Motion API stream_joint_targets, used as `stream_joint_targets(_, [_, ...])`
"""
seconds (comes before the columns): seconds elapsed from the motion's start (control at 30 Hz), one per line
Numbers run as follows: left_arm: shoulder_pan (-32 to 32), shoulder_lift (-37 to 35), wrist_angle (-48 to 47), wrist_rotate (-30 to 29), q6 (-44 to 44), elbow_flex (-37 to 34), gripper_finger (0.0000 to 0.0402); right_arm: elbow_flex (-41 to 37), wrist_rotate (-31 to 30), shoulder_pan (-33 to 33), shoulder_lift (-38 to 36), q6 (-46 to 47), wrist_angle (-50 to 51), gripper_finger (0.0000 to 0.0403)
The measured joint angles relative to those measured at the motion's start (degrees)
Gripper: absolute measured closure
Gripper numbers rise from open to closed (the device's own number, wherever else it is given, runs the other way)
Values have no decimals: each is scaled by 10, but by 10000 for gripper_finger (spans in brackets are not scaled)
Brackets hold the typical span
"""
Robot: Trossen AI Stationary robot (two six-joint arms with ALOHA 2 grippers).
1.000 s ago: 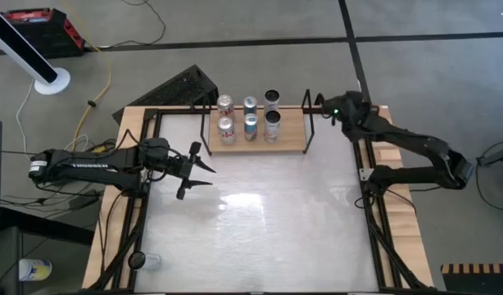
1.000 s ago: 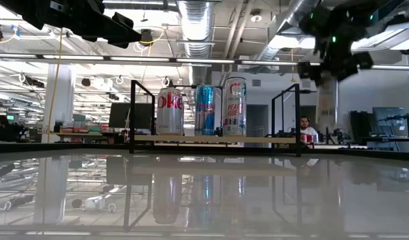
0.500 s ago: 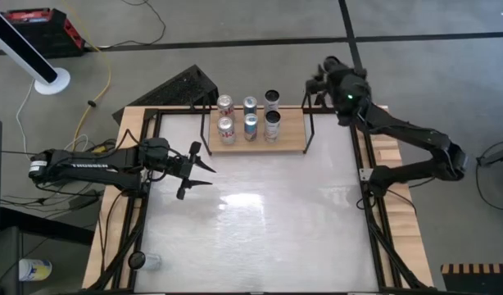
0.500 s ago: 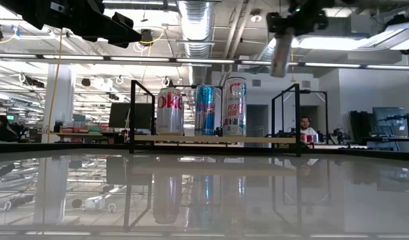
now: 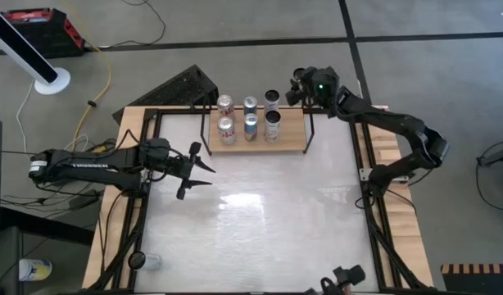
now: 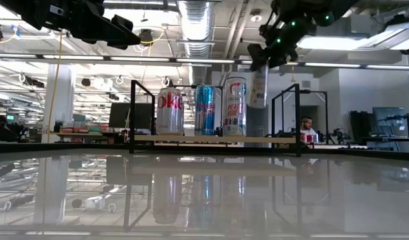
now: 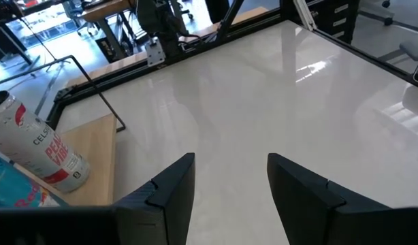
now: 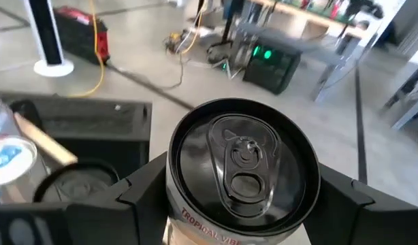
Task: Place canned beverage on shelf
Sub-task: Put the top white yellow soda can on the shelf
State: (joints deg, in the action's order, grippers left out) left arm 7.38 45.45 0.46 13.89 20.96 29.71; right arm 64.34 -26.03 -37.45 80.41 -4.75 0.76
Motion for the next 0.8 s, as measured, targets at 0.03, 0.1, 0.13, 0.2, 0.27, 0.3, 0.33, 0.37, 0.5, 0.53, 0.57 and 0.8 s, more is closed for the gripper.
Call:
stream_joint_targets(0.03, [0, 0, 0, 0, 3, 0, 233, 0, 5, -3, 3, 2, 5, 124])
stream_joint_targets(0.1, [0, 0, 1, 0, 4, 0, 233, 0, 5, -4, 6, 9, 16, 124])
stream_joint_targets(0.13, [0, 0, 1, 0, 4, 0, 233, 0, 6, -4, 6, 17, 28, 124])
stream_joint_targets(0.2, [0, 0, 1, 0, 4, 0, 233, 0, 10, -5, 12, 29, 43, 124])
stream_joint_targets(0.27, [0, 0, 2, -1, 7, 0, 233, 0, 20, -1, 21, 44, 48, 124])
stream_joint_targets(0.3, [0, 0, 3, -1, 7, 0, 233, 0, 22, 1, 26, 51, 55, 124])
stream_joint_targets(0.33, [0, 0, 5, -2, 7, 0, 233, 0, 22, 3, 32, 55, 57, 124])
stream_joint_targets(0.37, [0, 0, 5, -2, 7, 0, 233, 0, 22, 5, 38, 62, 55, 124])
stream_joint_targets(0.5, [0, 0, 3, -2, 4, 0, 233, 0, 11, 17, 69, 69, 56, 124])
stream_joint_targets(0.53, [0, 0, 2, -2, 4, 0, 233, 0, 5, 19, 76, 69, 59, 124])
stream_joint_targets(0.57, [0, 0, 1, -2, 4, 0, 233, 0, 0, 19, 81, 69, 61, 124])
stream_joint_targets(0.8, [0, 0, -2, -2, 2, 0, 233, -14, -12, 16, 88, 81, 68, 124])
